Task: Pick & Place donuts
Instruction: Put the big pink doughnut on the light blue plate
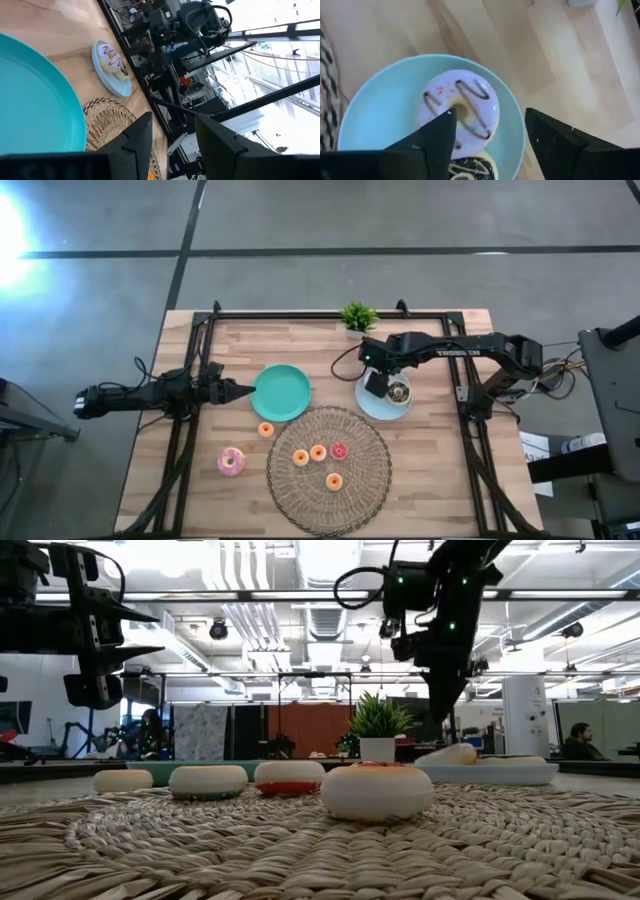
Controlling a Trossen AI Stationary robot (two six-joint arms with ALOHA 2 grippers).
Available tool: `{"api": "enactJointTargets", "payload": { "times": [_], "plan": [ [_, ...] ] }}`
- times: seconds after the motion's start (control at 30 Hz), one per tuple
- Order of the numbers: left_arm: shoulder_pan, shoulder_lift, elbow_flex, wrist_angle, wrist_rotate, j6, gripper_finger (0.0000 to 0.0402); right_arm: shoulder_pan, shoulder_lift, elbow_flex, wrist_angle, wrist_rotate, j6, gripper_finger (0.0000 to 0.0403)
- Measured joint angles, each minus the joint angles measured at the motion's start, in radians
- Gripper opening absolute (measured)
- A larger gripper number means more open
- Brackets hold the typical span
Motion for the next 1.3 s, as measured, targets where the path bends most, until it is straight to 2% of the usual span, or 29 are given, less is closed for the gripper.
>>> {"api": "enactJointTargets", "payload": {
  "times": [0.1, 0.17, 0.27, 0.37, 0.5, 0.6, 0.8, 0.93, 1.0, 1.17, 1.3],
  "plan": [
    [0.0, 0.0, 0.0, -0.001, 0.011, -0.012, 0.0123, 0.032, -0.005, 0.033, -0.019, -0.018, -0.063, 0.0235],
    [-0.001, 0.002, 0.025, -0.064, 0.047, -0.028, 0.0119, 0.078, -0.011, 0.066, -0.016, -0.016, -0.109, 0.0235],
    [-0.006, 0.022, 0.132, -0.272, 0.097, -0.013, 0.0107, 0.141, -0.011, 0.098, -0.006, 0.014, -0.147, 0.0232],
    [-0.014, 0.075, 0.277, -0.518, 0.085, 0.067, 0.0092, 0.173, -0.011, 0.101, 0.018, 0.035, -0.134, 0.023],
    [-0.033, 0.21, 0.452, -0.815, 0.091, 0.163, 0.0078, 0.183, -0.011, 0.089, 0.01, 0.037, -0.072, 0.023],
    [-0.073, 0.338, 0.554, -0.938, 0.116, 0.235, 0.0073, 0.19, -0.01, 0.088, 0.011, 0.036, -0.043, 0.0231],
    [-0.262, 0.609, 0.657, -1.024, 0.113, 0.33, 0.0071, 0.204, -0.011, 0.098, 0.02, 0.041, -0.027, 0.0231],
    [-0.458, 0.77, 0.647, -1.045, 0.084, 0.301, 0.007, 0.208, -0.011, 0.101, 0.029, 0.065, -0.025, 0.023],
    [-0.559, 0.834, 0.638, -1.024, 0.036, 0.262, 0.007, 0.208, -0.011, 0.102, 0.039, 0.067, -0.025, 0.0231],
    [-0.744, 0.92, 0.642, -0.961, -0.076, 0.12, 0.007, 0.208, -0.011, 0.104, 0.073, 0.067, -0.036, 0.0229],
    [-0.815, 0.963, 0.638, -0.898, -0.119, 0.055, 0.007, 0.207, -0.011, 0.104, 0.095, 0.069, -0.069, 0.0229]
  ]
}}
